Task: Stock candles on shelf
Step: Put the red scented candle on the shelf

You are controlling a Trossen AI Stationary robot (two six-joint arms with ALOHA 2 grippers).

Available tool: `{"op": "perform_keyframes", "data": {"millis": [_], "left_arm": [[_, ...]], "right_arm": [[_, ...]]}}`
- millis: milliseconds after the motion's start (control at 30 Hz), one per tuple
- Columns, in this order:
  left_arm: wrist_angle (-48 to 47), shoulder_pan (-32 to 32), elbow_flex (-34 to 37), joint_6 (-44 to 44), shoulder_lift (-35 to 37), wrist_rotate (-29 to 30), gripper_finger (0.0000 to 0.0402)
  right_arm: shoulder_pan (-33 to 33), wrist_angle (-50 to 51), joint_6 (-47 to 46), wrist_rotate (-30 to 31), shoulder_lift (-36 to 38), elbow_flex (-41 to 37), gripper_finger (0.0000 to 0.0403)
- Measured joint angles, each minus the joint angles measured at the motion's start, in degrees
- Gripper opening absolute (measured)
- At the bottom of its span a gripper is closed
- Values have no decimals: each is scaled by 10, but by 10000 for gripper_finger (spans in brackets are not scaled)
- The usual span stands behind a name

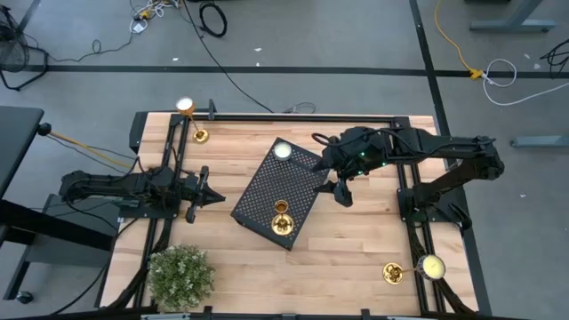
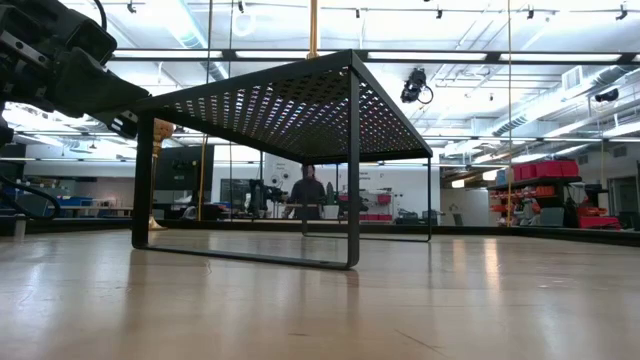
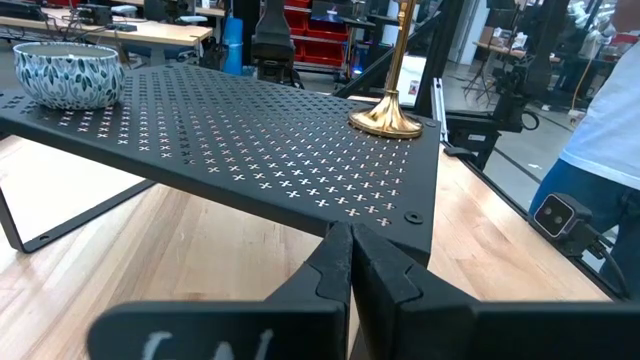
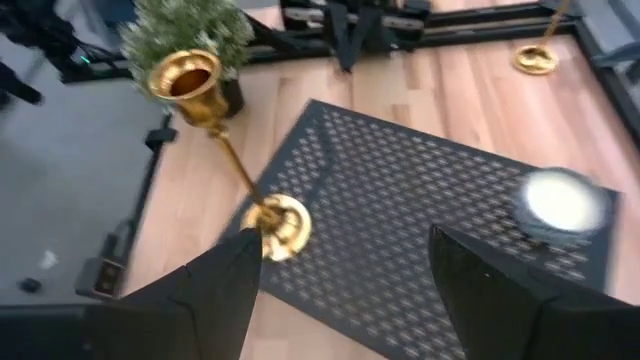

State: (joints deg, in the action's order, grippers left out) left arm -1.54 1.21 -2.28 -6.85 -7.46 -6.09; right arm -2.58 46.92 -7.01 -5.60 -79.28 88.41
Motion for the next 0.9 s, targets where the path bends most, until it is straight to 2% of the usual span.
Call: {"op": "perform_keyframes", "data": {"millis": [333, 900], "left_arm": [[0, 0, 0, 0, 0, 0, 14], [0, 0, 0, 0, 0, 0, 14]], "right_arm": [[-13, -81, -43, -15, 51, -105, 286], [-13, -84, -46, -14, 58, -114, 286]]}}
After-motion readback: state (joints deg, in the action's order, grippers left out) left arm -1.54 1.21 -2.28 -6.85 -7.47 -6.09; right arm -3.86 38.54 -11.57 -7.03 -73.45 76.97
